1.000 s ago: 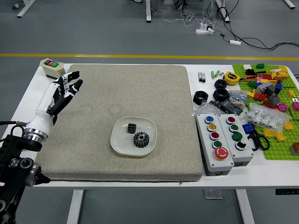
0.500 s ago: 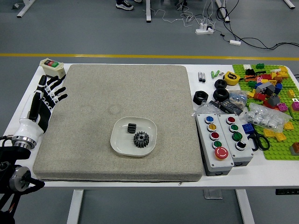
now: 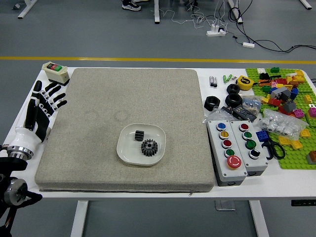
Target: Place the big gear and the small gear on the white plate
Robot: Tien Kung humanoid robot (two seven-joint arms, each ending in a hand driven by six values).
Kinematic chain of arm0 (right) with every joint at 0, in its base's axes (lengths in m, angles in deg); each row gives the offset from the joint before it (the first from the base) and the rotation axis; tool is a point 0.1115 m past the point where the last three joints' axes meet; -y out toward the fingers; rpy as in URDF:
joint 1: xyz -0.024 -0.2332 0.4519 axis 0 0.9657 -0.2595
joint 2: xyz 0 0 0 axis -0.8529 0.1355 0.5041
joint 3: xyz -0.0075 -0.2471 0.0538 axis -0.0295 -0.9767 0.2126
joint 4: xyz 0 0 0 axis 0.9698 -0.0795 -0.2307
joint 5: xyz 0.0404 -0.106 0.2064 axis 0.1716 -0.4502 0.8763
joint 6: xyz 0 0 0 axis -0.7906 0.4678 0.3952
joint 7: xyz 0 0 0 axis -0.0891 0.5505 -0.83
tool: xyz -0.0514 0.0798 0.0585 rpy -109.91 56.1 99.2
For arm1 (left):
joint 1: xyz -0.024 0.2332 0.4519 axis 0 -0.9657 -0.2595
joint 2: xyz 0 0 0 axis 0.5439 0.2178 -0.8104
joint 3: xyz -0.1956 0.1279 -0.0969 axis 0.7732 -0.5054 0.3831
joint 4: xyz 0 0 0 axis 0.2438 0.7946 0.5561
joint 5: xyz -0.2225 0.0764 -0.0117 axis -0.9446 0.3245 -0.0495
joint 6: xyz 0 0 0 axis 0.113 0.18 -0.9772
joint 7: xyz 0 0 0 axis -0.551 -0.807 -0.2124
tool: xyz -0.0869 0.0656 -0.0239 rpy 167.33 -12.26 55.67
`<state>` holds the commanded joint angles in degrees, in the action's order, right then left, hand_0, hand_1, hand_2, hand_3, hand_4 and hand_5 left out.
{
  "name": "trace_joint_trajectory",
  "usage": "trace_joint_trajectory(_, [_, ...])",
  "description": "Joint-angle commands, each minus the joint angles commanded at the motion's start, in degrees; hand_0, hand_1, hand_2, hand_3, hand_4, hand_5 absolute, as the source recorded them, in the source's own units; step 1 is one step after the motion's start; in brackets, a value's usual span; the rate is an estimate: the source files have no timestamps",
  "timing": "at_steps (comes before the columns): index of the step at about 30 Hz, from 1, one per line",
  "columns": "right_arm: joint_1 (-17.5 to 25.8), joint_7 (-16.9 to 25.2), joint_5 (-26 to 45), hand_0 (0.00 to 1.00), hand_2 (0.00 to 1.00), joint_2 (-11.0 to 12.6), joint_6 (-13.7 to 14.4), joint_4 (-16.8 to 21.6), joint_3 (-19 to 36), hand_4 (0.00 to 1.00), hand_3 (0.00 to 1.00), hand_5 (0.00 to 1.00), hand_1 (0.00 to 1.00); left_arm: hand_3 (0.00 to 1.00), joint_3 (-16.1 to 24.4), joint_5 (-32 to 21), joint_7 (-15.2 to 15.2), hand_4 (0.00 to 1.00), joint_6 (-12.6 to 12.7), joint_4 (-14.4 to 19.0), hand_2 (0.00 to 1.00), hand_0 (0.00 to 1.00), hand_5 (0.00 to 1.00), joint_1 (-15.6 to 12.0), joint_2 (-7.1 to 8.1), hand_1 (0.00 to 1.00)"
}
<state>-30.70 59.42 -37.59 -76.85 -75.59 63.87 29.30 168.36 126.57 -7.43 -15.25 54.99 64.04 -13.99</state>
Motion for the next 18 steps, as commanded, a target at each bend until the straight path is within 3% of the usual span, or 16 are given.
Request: trace_joint_trajectory(18, [0.0, -0.2, 0.1, 0.711, 0.795, 0.2, -0.3, 0.0, -0.4, 0.851, 0.662, 0.676, 0.747, 0.873, 1.7, 2.6, -0.9, 0.926, -2.6, -0.5, 0.945, 0.794, 0.998, -0.8, -1.0, 0.886])
